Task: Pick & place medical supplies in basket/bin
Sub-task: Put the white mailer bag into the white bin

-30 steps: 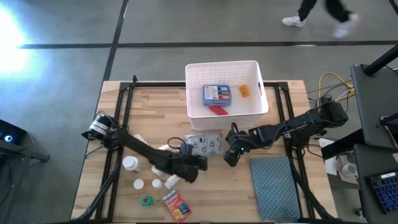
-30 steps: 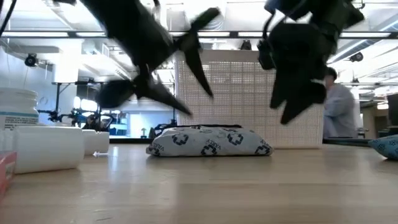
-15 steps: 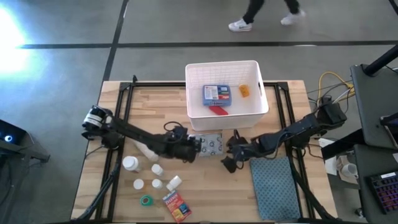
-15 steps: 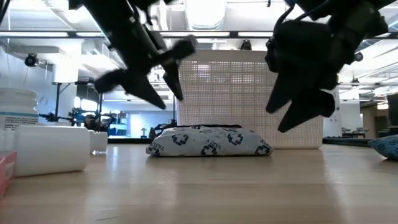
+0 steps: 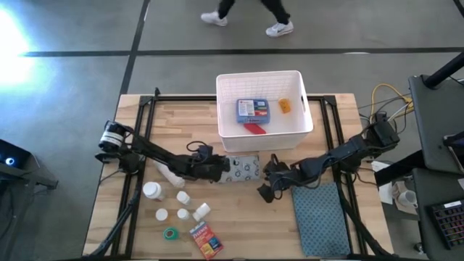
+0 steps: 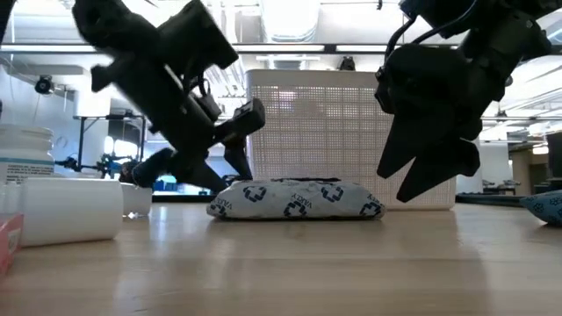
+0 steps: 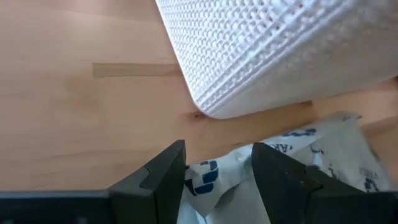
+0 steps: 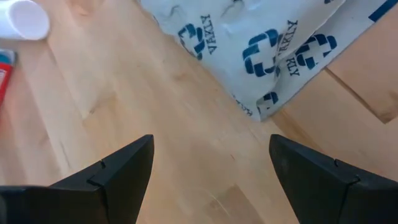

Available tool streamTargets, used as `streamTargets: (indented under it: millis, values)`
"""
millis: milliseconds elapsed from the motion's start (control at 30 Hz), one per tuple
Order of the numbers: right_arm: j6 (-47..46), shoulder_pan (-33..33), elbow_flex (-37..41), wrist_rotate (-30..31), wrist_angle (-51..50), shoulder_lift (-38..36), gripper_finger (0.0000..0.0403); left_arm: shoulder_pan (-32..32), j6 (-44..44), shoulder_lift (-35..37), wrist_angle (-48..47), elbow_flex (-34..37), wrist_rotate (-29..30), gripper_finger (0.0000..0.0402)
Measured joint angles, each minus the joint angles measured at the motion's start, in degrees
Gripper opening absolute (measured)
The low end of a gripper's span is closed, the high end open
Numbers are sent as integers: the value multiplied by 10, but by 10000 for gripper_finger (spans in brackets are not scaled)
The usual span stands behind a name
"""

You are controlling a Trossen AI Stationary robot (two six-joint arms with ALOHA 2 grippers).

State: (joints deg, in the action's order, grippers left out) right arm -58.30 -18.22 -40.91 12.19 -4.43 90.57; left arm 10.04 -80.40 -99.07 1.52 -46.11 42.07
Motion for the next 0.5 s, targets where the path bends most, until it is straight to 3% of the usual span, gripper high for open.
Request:
streamTargets:
  millis: [167, 367, 500]
  values:
    - [2, 1, 0, 7, -13, 5, 305, 0, 12, -24, 68, 14, -15, 166]
    - [10, 7, 2, 32, -38, 4, 302, 30, 68, -55, 78, -55, -81, 166]
    - [31, 15, 2, 28, -66, 0, 302, 48, 85, -73, 48, -108, -90, 166]
